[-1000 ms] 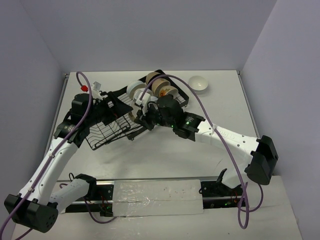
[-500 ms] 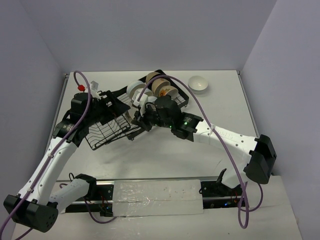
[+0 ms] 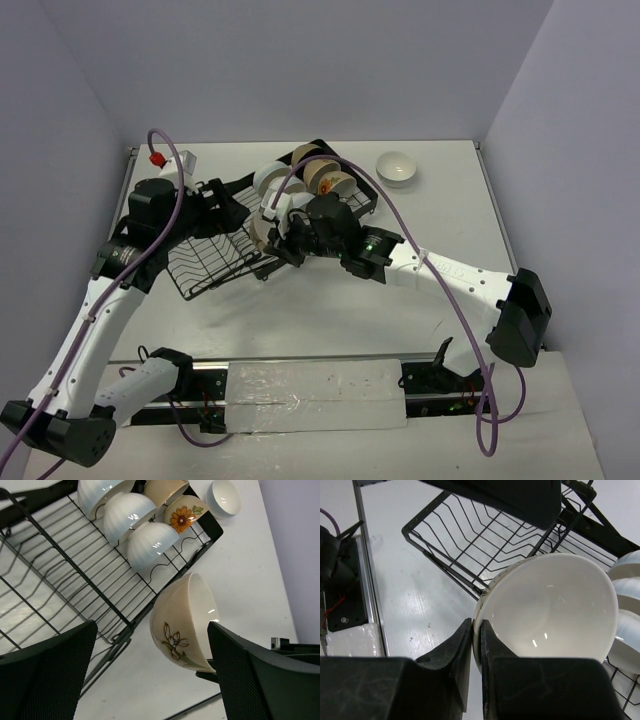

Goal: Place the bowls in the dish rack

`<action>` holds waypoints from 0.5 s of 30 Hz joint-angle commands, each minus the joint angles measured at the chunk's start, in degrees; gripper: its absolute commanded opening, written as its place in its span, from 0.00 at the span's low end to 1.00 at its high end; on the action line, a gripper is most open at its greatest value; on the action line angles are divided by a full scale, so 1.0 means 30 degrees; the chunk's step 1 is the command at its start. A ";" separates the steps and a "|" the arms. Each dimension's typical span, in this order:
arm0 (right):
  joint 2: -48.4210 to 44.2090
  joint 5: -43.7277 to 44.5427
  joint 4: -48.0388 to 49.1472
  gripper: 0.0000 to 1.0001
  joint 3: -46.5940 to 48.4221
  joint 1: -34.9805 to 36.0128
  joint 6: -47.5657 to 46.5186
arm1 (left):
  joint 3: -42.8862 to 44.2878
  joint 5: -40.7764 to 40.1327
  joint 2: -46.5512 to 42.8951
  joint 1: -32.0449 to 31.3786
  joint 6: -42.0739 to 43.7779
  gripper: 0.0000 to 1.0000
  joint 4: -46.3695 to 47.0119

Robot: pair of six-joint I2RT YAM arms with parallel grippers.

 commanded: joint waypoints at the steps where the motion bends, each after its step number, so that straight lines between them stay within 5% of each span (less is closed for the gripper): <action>1: -0.1122 -0.0081 0.1225 0.00 0.0297 0.0183 -0.1088 | 0.1046 0.0059 -0.0462 -0.0051 0.3380 0.97 -0.0224; 15: -0.3729 0.2407 -0.2144 0.00 -0.3302 0.0300 -0.1383 | 0.1370 -0.0084 -0.0051 -0.0051 0.4232 0.99 -0.0870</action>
